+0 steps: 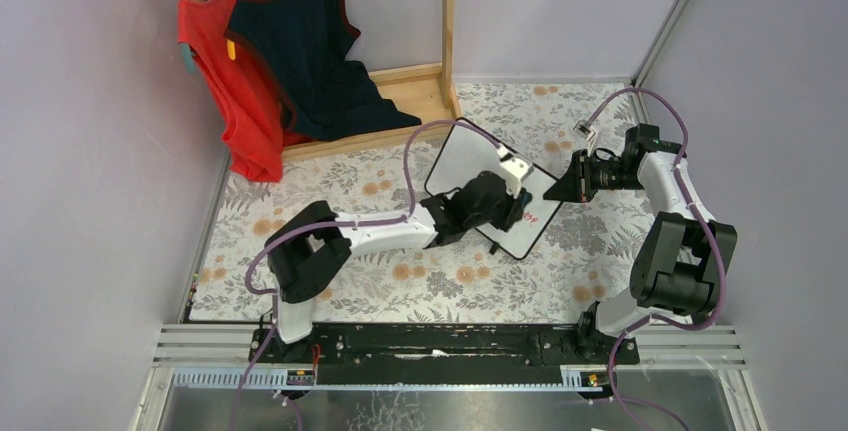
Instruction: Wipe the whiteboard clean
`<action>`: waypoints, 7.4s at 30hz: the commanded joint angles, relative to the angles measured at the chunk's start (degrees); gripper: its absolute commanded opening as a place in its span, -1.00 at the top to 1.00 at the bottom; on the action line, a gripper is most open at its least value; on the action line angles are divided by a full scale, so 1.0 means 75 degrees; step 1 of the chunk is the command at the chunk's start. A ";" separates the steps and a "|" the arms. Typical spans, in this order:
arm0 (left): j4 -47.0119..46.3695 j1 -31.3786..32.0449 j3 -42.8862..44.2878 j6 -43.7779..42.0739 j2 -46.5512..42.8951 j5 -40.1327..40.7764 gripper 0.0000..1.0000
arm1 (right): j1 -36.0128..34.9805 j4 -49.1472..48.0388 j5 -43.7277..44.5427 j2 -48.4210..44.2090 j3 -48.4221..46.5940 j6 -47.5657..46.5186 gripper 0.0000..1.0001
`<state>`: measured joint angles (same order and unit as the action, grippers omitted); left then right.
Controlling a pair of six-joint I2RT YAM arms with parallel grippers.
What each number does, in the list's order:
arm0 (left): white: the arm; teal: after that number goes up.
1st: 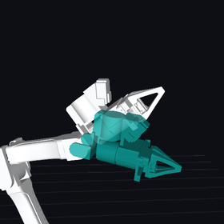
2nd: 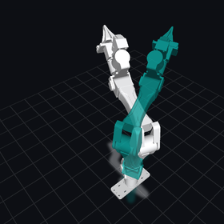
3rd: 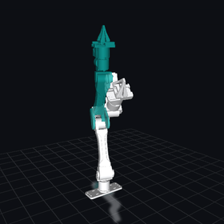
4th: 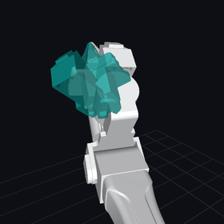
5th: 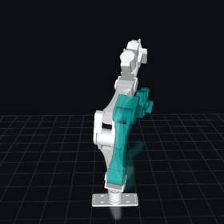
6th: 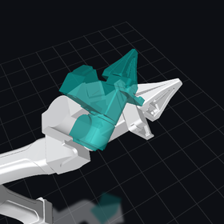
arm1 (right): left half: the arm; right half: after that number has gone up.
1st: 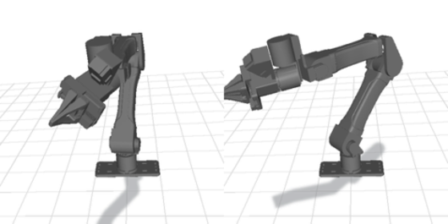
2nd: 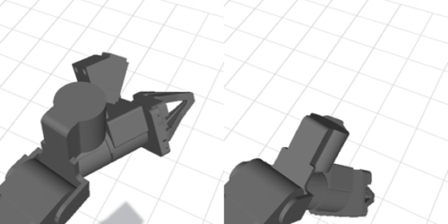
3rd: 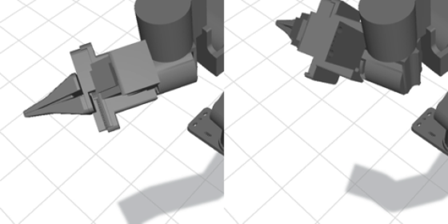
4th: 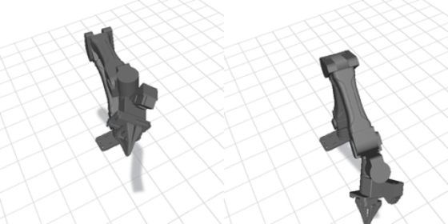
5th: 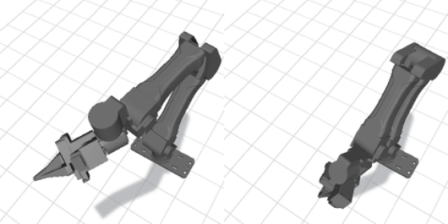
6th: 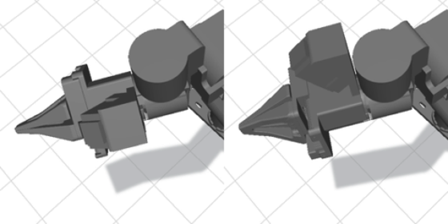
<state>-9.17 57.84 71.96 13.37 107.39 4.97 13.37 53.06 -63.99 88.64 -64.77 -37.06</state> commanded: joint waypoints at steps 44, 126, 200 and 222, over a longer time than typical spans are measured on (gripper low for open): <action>0.0742 -0.0707 0.0323 -0.0750 0.0038 0.0044 1.00 | -0.0209 0.0648 -0.0129 0.0099 -0.0129 -0.0328 1.00; 0.1024 -0.0318 0.0305 0.0020 0.0039 0.0273 1.00 | -0.0221 0.0794 -0.0166 0.0126 -0.0160 -0.0451 1.00; 0.2036 -0.0331 0.1286 -0.0236 0.0158 0.0810 1.00 | -0.0224 0.1016 -0.0073 0.0199 -0.0275 -0.0619 1.00; 0.2201 -0.1629 -0.0279 -0.0037 -0.1573 0.1282 1.00 | -0.0222 0.1147 -0.0080 0.0239 -0.0422 -0.0702 1.00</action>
<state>7.62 46.74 71.53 12.99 98.56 12.10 12.64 56.80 -64.05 89.95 -66.41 -41.60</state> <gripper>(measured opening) 0.260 0.130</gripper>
